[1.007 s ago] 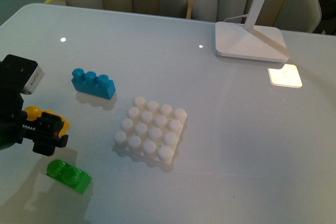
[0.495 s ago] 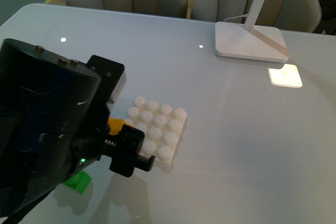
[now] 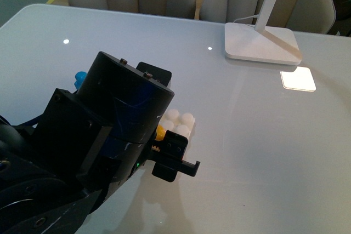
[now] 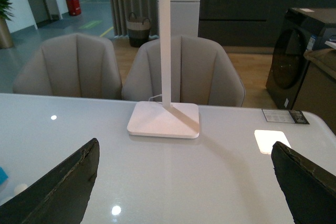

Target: Insert yellow block into base center

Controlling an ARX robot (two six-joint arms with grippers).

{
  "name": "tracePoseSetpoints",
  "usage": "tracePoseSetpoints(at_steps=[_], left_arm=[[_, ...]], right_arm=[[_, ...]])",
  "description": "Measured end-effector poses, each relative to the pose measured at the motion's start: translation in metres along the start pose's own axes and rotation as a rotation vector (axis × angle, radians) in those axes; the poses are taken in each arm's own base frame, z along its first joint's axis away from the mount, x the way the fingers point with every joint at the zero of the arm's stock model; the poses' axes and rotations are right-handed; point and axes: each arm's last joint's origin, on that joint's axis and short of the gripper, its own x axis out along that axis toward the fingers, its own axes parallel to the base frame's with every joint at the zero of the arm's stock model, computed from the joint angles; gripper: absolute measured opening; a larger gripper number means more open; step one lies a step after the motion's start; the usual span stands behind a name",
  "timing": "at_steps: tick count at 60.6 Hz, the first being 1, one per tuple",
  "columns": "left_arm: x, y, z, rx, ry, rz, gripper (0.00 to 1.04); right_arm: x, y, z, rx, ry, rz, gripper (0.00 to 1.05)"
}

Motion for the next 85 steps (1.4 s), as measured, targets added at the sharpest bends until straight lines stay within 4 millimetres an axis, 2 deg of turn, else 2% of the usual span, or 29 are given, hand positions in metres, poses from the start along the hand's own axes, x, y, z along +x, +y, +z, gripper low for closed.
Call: tracePoseSetpoints(at_steps=[26, 43, 58, 85], left_arm=[[0.016, -0.019, 0.005, -0.009, 0.028, 0.018, 0.63], [0.029, -0.025, 0.011, -0.023, 0.034, 0.027, 0.63], [0.040, -0.017, 0.019, -0.045, 0.024, 0.049, 0.63], [0.043, -0.005, 0.018, -0.023, 0.023, 0.074, 0.63]], right_arm=[[0.000, 0.000, 0.000, 0.000, 0.000, 0.000, 0.96], [0.000, 0.000, 0.000, 0.000, 0.000, 0.000, 0.96], [0.000, 0.000, 0.000, 0.000, 0.000, 0.000, 0.96], [0.000, 0.000, 0.000, 0.000, 0.000, 0.000, 0.96]])
